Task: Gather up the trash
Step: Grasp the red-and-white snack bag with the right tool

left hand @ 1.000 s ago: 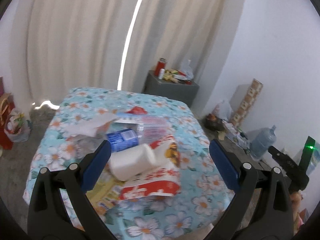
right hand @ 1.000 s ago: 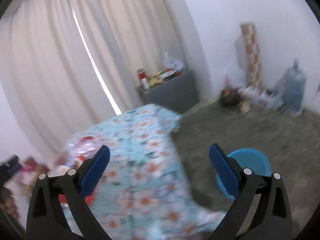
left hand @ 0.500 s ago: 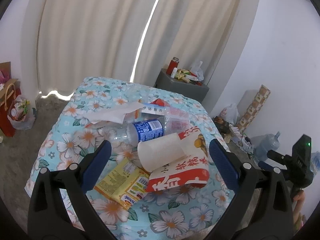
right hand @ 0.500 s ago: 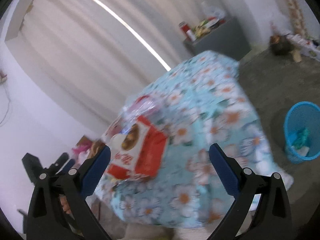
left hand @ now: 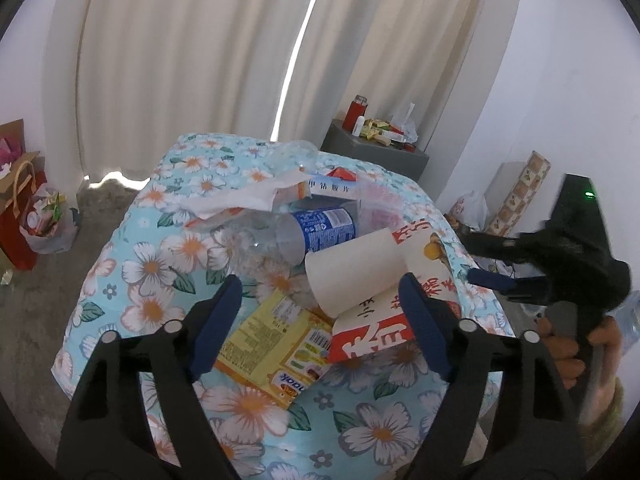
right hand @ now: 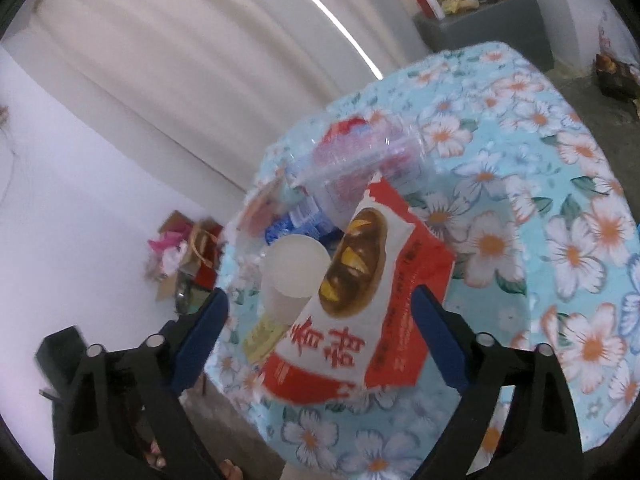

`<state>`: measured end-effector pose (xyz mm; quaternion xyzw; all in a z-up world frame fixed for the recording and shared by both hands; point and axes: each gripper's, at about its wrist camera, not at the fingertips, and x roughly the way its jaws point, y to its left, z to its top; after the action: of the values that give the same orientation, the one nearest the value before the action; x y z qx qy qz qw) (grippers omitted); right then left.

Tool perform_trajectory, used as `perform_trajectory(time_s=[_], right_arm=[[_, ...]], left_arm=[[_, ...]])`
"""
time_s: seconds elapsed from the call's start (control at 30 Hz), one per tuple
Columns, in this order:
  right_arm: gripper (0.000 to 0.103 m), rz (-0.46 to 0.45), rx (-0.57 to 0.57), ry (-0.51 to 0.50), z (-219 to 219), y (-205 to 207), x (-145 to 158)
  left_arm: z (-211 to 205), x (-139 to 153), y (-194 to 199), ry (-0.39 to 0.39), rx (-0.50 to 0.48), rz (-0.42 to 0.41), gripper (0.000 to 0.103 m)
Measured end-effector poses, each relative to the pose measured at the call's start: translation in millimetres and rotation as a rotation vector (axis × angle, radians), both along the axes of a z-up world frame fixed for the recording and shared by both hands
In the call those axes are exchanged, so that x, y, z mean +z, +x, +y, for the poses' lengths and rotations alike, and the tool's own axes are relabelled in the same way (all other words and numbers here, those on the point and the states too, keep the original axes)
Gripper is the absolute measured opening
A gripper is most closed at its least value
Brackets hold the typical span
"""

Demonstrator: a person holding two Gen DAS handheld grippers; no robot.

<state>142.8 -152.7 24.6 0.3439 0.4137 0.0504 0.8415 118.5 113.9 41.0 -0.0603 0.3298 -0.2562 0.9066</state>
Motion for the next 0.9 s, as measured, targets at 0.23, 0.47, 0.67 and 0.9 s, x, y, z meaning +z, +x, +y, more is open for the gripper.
perform_trajectory(time_s=[0.23, 0.47, 0.67, 0.9], right_arm=[[0.058, 0.08, 0.004, 0.015, -5.4, -3.9, -24.6], [0.044, 0.075, -0.025, 0.021, -30.9, -31.4, -26.3], [0.034, 0.083, -0.068, 0.029, -53.8, -55.7, -35.7], [0.025, 0.085, -0.099, 0.149, -80.5, -88.0, -60.6]], left_arm=[[-1.2, -3.0, 2.6, -0.027, -0.023, -0.005, 0.068], [-29.3, -6.2, 6.0, 0.026, -0.123, -0.026, 0.068], [-65.4, -14.9, 1.5, 0.155, -0.19, -0.052, 0.072], [-74.6, -20.8, -2.9, 0.159, -0.206, -0.024, 0.072]])
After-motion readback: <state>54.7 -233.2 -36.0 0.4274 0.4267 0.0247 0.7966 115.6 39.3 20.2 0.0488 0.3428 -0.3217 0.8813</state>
